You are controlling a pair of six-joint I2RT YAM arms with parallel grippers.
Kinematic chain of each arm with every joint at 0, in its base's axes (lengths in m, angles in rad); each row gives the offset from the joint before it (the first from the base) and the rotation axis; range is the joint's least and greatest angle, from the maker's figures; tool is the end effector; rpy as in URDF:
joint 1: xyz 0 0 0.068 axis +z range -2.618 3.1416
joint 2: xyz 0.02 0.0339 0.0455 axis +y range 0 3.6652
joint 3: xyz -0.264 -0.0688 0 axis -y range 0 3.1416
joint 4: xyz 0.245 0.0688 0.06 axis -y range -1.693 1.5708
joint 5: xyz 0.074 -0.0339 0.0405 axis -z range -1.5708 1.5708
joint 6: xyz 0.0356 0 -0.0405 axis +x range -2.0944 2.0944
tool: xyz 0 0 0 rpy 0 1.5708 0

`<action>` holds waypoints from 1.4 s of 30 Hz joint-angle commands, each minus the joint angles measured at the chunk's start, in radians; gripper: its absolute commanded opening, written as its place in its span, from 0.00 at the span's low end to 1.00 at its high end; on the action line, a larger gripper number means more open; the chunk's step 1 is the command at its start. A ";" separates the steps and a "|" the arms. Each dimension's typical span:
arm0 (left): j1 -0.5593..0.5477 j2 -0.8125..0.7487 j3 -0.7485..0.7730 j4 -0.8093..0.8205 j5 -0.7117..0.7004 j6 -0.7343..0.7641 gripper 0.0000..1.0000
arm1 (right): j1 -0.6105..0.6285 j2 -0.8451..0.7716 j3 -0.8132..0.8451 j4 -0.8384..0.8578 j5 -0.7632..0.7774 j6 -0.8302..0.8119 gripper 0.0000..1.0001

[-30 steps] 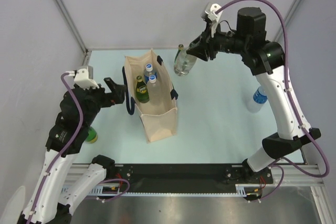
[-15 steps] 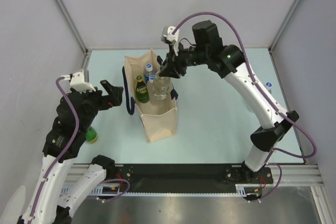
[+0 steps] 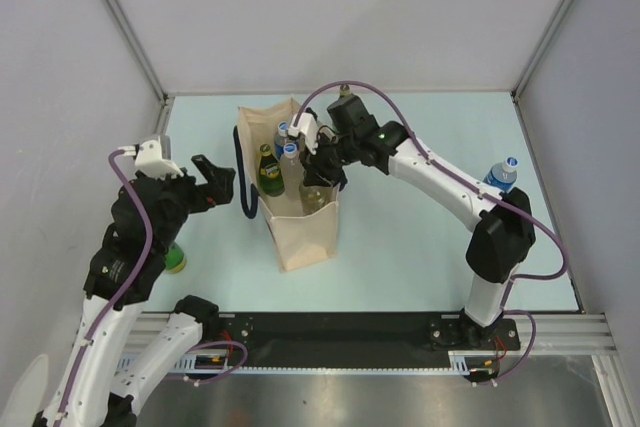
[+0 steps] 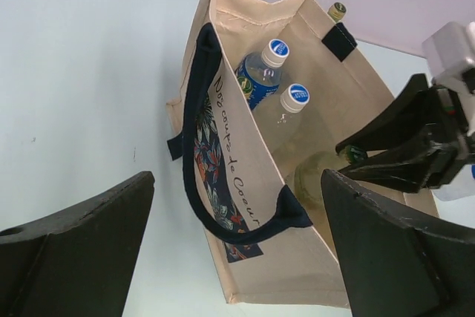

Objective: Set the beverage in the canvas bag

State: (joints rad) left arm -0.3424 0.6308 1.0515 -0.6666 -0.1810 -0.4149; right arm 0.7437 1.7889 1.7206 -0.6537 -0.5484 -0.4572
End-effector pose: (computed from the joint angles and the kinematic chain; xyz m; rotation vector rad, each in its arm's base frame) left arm 0.1073 -0.0315 0.3975 -0.1951 1.8179 -0.3721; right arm 0.2848 0.2872 0.3454 -1.5170 1.7058 0.7765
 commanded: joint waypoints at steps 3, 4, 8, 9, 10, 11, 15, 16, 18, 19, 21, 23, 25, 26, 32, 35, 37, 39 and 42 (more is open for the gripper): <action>0.002 -0.005 -0.019 0.013 -0.005 -0.025 1.00 | 0.036 -0.029 -0.079 0.325 0.129 0.011 0.00; 0.002 -0.005 -0.022 0.013 -0.005 -0.028 1.00 | 0.043 -0.025 -0.093 0.344 0.146 0.017 0.00; 0.002 -0.008 -0.033 0.013 -0.008 -0.030 1.00 | 0.051 -0.005 -0.142 0.426 0.226 0.046 0.00; 0.002 -0.009 -0.038 0.013 -0.009 -0.032 1.00 | 0.051 -0.002 -0.147 0.437 0.234 0.052 0.00; 0.002 -0.008 -0.038 0.013 -0.011 -0.033 1.00 | 0.052 0.004 -0.150 0.445 0.240 0.057 0.00; 0.002 -0.009 -0.039 0.013 -0.011 -0.035 1.00 | 0.052 0.013 -0.153 0.450 0.252 0.060 0.00; 0.002 -0.017 -0.048 0.013 -0.017 -0.039 1.00 | 0.052 0.030 -0.173 0.447 0.257 0.061 0.00; 0.002 -0.019 -0.051 0.013 -0.018 -0.041 1.00 | 0.052 0.033 -0.176 0.442 0.258 0.061 0.00; 0.002 -0.023 -0.064 0.013 -0.025 -0.047 1.00 | 0.051 0.040 -0.184 0.439 0.260 0.058 0.00; 0.002 -0.028 -0.070 0.015 -0.028 -0.051 1.00 | 0.049 0.043 -0.190 0.431 0.260 0.057 0.04; 0.002 -0.029 -0.087 0.013 -0.032 -0.055 1.00 | 0.045 0.049 -0.191 0.422 0.262 0.057 0.13; 0.002 -0.029 -0.100 0.013 -0.034 -0.056 1.00 | 0.039 0.052 -0.190 0.410 0.255 0.058 0.27; 0.002 -0.026 -0.119 0.015 -0.037 -0.056 1.00 | 0.033 0.052 -0.187 0.391 0.248 0.061 0.43; 0.002 -0.026 -0.123 0.013 -0.037 -0.056 1.00 | 0.031 0.050 -0.184 0.387 0.237 0.061 0.48; 0.002 -0.020 -0.137 -0.007 -0.074 -0.071 1.00 | 0.023 -0.005 -0.167 0.329 0.177 0.046 0.70; 0.002 -0.011 -0.113 -0.060 -0.142 -0.085 1.00 | 0.014 -0.046 -0.132 0.241 0.096 -0.003 0.75; 0.002 -0.002 -0.090 -0.120 -0.191 -0.102 1.00 | 0.010 -0.068 -0.095 0.157 0.042 -0.044 0.78; 0.002 0.000 -0.070 -0.175 -0.253 -0.113 1.00 | 0.003 -0.107 -0.076 0.118 -0.019 -0.081 0.78; 0.002 -0.002 -0.054 -0.240 -0.330 -0.133 1.00 | -0.003 -0.158 -0.046 0.063 -0.061 -0.100 0.79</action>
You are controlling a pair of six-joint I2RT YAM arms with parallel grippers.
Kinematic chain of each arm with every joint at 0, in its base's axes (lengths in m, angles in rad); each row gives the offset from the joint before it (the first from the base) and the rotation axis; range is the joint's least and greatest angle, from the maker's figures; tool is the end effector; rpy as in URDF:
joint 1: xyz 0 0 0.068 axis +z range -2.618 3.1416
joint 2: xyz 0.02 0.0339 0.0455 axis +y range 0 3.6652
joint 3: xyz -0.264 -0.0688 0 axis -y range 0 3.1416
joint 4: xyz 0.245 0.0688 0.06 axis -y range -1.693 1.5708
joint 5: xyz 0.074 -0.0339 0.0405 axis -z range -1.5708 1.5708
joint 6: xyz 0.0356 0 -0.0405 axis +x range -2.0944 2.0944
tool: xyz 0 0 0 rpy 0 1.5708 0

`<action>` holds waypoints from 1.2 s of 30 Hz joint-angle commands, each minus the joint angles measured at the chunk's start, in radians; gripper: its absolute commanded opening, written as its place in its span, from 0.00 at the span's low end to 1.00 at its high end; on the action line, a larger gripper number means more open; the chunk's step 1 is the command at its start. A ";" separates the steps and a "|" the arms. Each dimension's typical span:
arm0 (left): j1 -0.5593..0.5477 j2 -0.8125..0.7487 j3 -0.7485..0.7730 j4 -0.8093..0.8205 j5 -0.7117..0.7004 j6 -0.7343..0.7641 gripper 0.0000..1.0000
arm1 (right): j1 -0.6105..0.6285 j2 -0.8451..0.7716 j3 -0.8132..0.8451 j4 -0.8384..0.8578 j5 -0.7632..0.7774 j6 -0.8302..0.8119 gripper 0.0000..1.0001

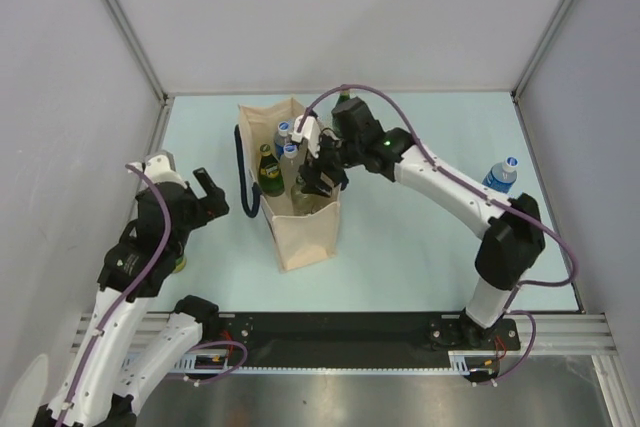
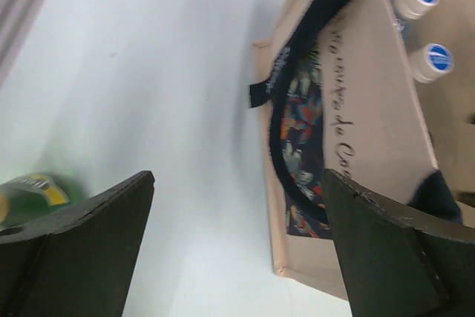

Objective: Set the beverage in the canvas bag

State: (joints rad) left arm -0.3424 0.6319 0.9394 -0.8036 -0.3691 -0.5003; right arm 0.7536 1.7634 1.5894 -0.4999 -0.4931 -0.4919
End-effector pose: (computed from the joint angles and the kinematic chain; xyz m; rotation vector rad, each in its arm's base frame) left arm 0.1141 -0.0271 0.3498 -0.3836 1.9975 -0.1483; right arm 0.2835 0.2891 0.3235 -1.5152 1.6486 0.6942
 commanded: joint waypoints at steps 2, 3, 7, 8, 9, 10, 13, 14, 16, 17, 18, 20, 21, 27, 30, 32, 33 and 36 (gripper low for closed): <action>0.003 -0.011 0.059 -0.130 -0.184 -0.056 1.00 | -0.019 -0.151 0.115 -0.123 -0.139 -0.068 0.79; 0.003 -0.015 0.059 -0.152 -0.223 -0.067 1.00 | -0.029 -0.159 0.129 -0.135 -0.147 -0.068 0.79; 0.013 -0.034 0.062 -0.192 -0.303 -0.087 1.00 | -0.063 -0.196 0.175 -0.184 -0.203 -0.051 0.80; 0.019 -0.031 0.065 -0.195 -0.306 -0.087 1.00 | -0.069 -0.199 0.181 -0.187 -0.209 -0.044 0.80; 0.034 -0.023 0.073 -0.204 -0.306 -0.087 1.00 | -0.076 -0.205 0.181 -0.190 -0.216 -0.037 0.79; 0.043 -0.018 0.076 -0.206 -0.298 -0.086 1.00 | -0.091 -0.219 0.178 -0.198 -0.231 -0.030 0.80; 0.114 0.005 0.085 -0.200 -0.242 -0.061 1.00 | -0.118 -0.242 0.152 -0.201 -0.251 -0.014 0.80; 0.140 0.012 0.085 -0.192 -0.217 -0.047 1.00 | -0.128 -0.257 0.144 -0.200 -0.254 -0.014 0.80; 0.226 0.037 0.099 -0.180 -0.142 -0.018 1.00 | -0.152 -0.271 0.119 -0.200 -0.265 -0.011 0.80; 0.279 0.044 0.107 -0.180 -0.122 -0.015 1.00 | -0.161 -0.281 0.109 -0.200 -0.268 -0.008 0.80; 0.302 0.064 0.120 -0.189 -0.101 -0.012 1.00 | -0.171 -0.289 0.095 -0.195 -0.271 -0.005 0.80; 0.338 0.078 0.137 -0.218 -0.079 -0.024 1.00 | -0.194 -0.303 0.080 -0.192 -0.280 0.009 0.80; 0.338 0.090 0.148 -0.229 -0.079 -0.041 1.00 | -0.203 -0.308 0.063 -0.189 -0.289 0.015 0.80; 0.407 0.132 0.124 -0.298 -0.136 -0.124 1.00 | -0.257 -0.343 0.004 -0.170 -0.306 0.045 0.81; 0.483 0.138 0.065 -0.264 -0.097 -0.119 1.00 | -0.280 -0.355 -0.012 -0.170 -0.321 0.053 0.82; 0.535 0.149 0.039 -0.232 -0.067 -0.103 0.99 | -0.295 -0.361 -0.023 -0.170 -0.329 0.053 0.82; 0.548 0.152 0.033 -0.221 -0.064 -0.098 0.99 | -0.301 -0.366 -0.026 -0.170 -0.332 0.053 0.82; 0.609 0.178 0.004 -0.174 -0.019 -0.075 0.94 | -0.321 -0.377 -0.037 -0.167 -0.348 0.061 0.82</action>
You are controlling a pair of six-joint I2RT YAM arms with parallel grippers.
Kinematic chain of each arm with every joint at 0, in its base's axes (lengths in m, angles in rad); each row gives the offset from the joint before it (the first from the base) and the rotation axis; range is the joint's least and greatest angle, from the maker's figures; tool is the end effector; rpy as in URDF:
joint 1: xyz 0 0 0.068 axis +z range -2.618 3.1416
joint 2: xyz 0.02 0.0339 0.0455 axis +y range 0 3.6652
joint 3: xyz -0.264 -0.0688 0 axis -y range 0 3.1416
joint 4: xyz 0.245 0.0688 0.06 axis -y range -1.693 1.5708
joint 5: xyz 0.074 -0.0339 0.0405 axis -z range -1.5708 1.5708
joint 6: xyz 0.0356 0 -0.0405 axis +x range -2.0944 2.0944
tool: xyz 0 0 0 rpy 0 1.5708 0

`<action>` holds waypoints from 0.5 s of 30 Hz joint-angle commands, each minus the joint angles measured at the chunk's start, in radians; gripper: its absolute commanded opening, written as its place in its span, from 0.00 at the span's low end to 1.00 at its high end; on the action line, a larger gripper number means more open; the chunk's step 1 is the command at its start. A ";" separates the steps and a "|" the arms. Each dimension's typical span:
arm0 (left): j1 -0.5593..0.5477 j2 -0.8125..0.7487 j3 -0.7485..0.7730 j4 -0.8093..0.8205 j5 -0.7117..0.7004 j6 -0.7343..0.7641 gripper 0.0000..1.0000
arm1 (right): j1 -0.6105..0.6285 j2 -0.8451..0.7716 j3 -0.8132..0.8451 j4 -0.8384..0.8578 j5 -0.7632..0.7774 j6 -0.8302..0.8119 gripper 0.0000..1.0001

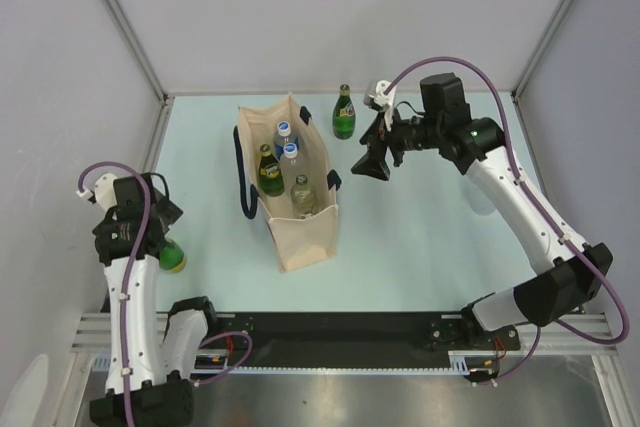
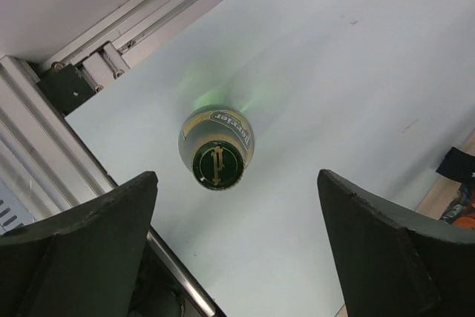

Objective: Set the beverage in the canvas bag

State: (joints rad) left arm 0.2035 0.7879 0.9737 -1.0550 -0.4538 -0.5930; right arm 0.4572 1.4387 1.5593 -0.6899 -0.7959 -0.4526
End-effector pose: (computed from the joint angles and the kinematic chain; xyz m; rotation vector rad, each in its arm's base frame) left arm 0.1260 0.0419 0.3239 -1.0936 2.0876 0.3656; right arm 0.2620 0.1573 0.4109 -1.2966 1.6000 0.8462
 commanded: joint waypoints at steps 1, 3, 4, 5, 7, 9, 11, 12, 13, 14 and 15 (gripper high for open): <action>0.085 0.031 -0.042 0.101 0.076 0.021 0.93 | -0.032 -0.055 -0.008 0.023 -0.048 0.026 0.82; 0.093 0.050 -0.052 0.119 0.087 0.021 0.86 | -0.046 -0.058 -0.018 0.030 -0.058 0.035 0.82; 0.096 0.054 -0.055 0.131 0.092 0.013 0.83 | -0.051 -0.064 -0.022 0.032 -0.062 0.037 0.82; 0.096 0.063 -0.055 0.139 0.098 0.013 0.81 | -0.055 -0.067 -0.030 0.032 -0.066 0.037 0.83; 0.099 0.071 -0.058 0.151 0.102 0.013 0.78 | -0.068 -0.076 -0.042 0.032 -0.071 0.034 0.82; 0.100 0.079 -0.055 0.153 0.095 0.013 0.74 | -0.077 -0.080 -0.059 0.032 -0.075 0.032 0.83; 0.100 0.077 -0.059 0.153 0.089 0.015 0.68 | -0.092 -0.087 -0.067 0.032 -0.081 0.031 0.83; 0.102 0.074 -0.063 0.153 0.083 0.015 0.68 | -0.097 -0.089 -0.070 0.032 -0.083 0.032 0.82; 0.102 0.073 -0.070 0.153 0.073 0.016 0.63 | -0.104 -0.090 -0.070 0.032 -0.085 0.034 0.83; 0.103 0.071 -0.072 0.153 0.072 0.018 0.61 | -0.109 -0.092 -0.073 0.032 -0.089 0.034 0.83; 0.103 0.070 -0.073 0.151 0.070 0.016 0.60 | -0.112 -0.095 -0.073 0.032 -0.092 0.034 0.83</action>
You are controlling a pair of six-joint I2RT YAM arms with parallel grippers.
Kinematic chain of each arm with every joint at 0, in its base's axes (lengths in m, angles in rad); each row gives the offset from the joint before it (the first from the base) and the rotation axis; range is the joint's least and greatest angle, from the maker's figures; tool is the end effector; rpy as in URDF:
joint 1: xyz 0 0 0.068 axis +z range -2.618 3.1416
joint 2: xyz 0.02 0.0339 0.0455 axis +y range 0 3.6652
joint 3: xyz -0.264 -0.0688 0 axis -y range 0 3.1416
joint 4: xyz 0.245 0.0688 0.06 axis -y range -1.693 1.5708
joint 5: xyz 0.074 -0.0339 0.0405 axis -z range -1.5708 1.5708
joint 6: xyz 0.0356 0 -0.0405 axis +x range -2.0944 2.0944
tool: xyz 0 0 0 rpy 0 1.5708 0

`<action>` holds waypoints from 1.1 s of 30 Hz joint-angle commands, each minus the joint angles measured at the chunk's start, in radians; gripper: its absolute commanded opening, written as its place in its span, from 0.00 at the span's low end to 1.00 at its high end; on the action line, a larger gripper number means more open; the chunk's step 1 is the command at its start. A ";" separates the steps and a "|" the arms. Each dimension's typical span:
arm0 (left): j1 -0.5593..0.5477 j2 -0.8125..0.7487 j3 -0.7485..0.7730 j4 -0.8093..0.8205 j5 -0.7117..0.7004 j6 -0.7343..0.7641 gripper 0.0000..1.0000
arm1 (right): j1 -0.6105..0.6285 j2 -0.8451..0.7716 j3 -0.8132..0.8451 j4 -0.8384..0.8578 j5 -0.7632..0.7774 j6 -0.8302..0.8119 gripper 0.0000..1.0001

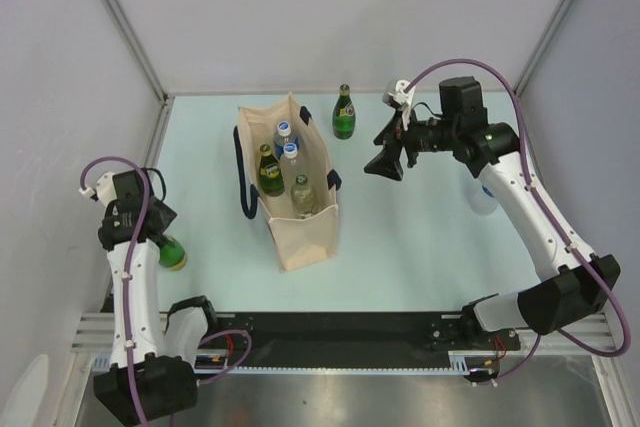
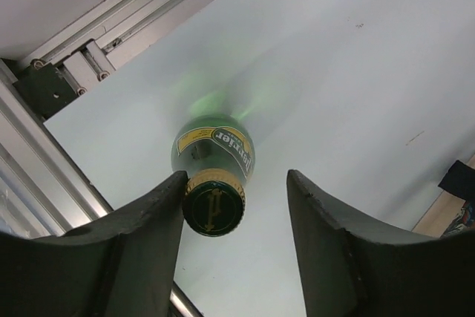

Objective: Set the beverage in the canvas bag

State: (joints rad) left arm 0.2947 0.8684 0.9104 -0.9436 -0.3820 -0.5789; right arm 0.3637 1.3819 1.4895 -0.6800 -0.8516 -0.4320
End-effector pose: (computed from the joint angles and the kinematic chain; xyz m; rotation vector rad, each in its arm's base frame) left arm 0.1474 0.0586 0.3013 -1.1656 2.1138 0.3424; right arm 0.2610 0.1280 0.4060 -1.2177 1.6346 0.8601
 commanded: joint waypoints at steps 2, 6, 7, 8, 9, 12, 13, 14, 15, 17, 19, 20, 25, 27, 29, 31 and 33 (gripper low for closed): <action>0.012 -0.012 -0.011 0.042 -0.001 0.004 0.56 | -0.025 -0.041 -0.012 0.023 -0.043 0.012 0.83; 0.012 -0.008 -0.013 0.042 0.002 0.005 0.50 | -0.032 -0.046 -0.023 0.025 -0.050 0.010 0.83; 0.012 -0.005 -0.013 0.043 0.005 0.007 0.46 | -0.034 -0.047 -0.023 0.025 -0.050 0.010 0.83; 0.014 -0.006 -0.013 0.043 0.009 0.007 0.44 | -0.035 -0.049 -0.025 0.025 -0.053 0.010 0.83; 0.014 -0.006 -0.013 0.048 0.012 0.008 0.43 | -0.039 -0.052 -0.025 0.023 -0.052 0.010 0.83; 0.014 -0.012 -0.016 0.058 0.035 0.020 0.29 | -0.045 -0.060 -0.028 0.025 -0.058 0.012 0.83; 0.014 -0.014 -0.015 0.063 0.048 0.033 0.22 | -0.045 -0.060 -0.029 0.025 -0.060 0.012 0.83; 0.014 -0.017 -0.015 0.068 0.070 0.039 0.19 | -0.046 -0.063 -0.031 0.025 -0.060 0.012 0.83; 0.014 -0.019 -0.012 0.075 0.087 0.057 0.15 | -0.046 -0.063 -0.032 0.025 -0.061 0.012 0.83; 0.014 -0.028 -0.004 0.091 0.129 0.085 0.06 | -0.048 -0.066 -0.034 0.025 -0.064 0.012 0.84; 0.012 -0.043 0.005 0.115 0.196 0.131 0.00 | -0.048 -0.066 -0.034 0.025 -0.069 0.013 0.84; 0.012 -0.051 0.010 0.124 0.219 0.145 0.00 | -0.048 -0.066 -0.034 0.025 -0.070 0.013 0.84; -0.012 -0.092 0.047 0.169 0.354 0.229 0.00 | -0.048 -0.061 -0.031 0.025 -0.079 0.016 0.84; -0.034 -0.103 0.064 0.175 0.373 0.260 0.00 | -0.048 -0.058 -0.029 0.025 -0.079 0.016 0.84; -0.051 -0.115 0.097 0.175 0.410 0.284 0.00 | -0.048 -0.055 -0.028 0.025 -0.079 0.016 0.84; -0.078 -0.129 0.136 0.170 0.414 0.324 0.00 | -0.048 -0.053 -0.028 0.023 -0.076 0.016 0.84; -0.107 -0.141 0.162 0.167 0.437 0.361 0.00 | -0.046 -0.050 -0.025 0.020 -0.073 0.016 0.84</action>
State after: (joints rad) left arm 0.2314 0.7856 0.9386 -0.9024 -0.0288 -0.3122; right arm 0.3191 1.3441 1.4586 -0.6762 -0.9066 -0.4202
